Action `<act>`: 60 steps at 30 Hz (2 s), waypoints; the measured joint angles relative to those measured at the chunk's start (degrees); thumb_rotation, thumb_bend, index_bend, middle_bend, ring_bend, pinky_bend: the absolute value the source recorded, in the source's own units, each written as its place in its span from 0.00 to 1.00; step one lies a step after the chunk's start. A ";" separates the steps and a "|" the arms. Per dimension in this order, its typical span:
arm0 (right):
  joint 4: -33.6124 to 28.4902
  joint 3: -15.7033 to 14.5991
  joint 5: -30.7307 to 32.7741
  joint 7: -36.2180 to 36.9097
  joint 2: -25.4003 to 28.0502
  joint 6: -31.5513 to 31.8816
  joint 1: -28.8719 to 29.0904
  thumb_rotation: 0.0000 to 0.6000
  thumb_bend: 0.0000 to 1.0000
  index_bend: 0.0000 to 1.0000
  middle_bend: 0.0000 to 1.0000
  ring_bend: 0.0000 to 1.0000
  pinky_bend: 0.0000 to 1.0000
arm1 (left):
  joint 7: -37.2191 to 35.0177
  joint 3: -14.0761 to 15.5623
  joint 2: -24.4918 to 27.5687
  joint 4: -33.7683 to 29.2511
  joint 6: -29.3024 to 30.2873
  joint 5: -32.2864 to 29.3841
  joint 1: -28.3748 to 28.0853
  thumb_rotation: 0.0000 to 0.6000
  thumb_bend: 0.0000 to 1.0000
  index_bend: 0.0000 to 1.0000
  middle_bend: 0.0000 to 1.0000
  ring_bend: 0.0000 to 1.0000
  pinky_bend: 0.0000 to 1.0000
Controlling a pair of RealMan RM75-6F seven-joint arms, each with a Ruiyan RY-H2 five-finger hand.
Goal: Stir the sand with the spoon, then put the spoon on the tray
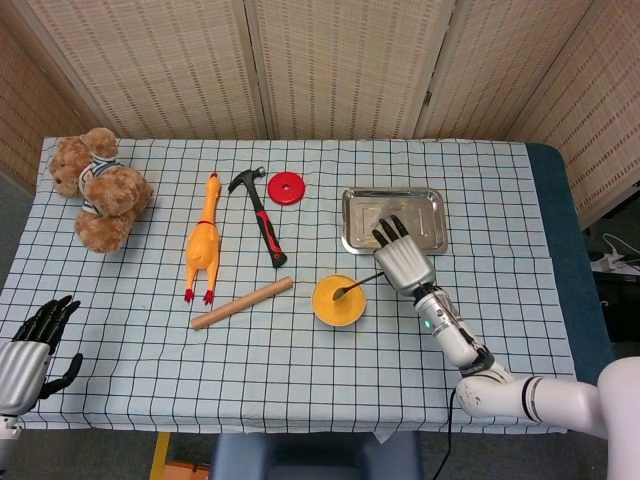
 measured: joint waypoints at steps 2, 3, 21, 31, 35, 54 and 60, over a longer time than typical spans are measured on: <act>-1.13 -0.18 -0.48 1.37 1.15 -0.42 -0.63 1.00 0.88 0.90 0.17 0.00 0.00 | 0.08 0.01 -0.03 -0.05 -0.05 0.01 -0.03 1.00 0.45 0.00 0.00 0.00 0.18; -1.57 -0.30 -0.49 1.62 1.65 -0.84 -0.80 1.00 0.88 0.90 0.17 0.00 0.00 | 0.15 0.03 -0.03 -0.15 -0.05 0.04 -0.03 1.00 0.45 0.00 0.00 0.00 0.18; -0.75 -1.03 9.78 -5.54 -0.40 -5.94 2.63 1.00 0.88 0.90 0.17 0.00 0.00 | -0.44 0.13 0.01 0.11 -0.27 0.12 -0.15 1.00 0.45 0.00 0.00 0.00 0.18; 4.29 -0.41 11.93 -11.55 -6.30 -1.23 4.89 1.00 0.88 0.90 0.18 0.00 0.00 | -1.39 -0.02 0.31 0.36 -0.53 -0.31 -0.24 1.00 0.45 0.00 0.00 0.00 0.18; 7.11 0.60 13.24 -13.54 -9.43 0.55 5.55 1.00 0.88 0.91 0.18 0.00 0.00 | -1.63 -0.03 0.42 0.37 -0.37 -0.28 -0.18 1.00 0.45 0.00 0.00 0.00 0.18; 1.80 1.87 9.54 -8.11 -4.84 0.93 2.88 1.00 0.88 0.91 0.18 0.00 0.00 | -0.90 0.09 0.39 0.06 0.39 0.18 0.19 1.00 0.45 0.00 0.00 0.00 0.18; -2.97 0.47 9.06 -7.10 -0.35 -0.19 1.48 1.00 0.88 0.91 0.18 0.00 0.00 | -0.32 0.19 0.21 -0.12 0.37 0.40 0.17 1.00 0.45 0.00 0.00 0.00 0.18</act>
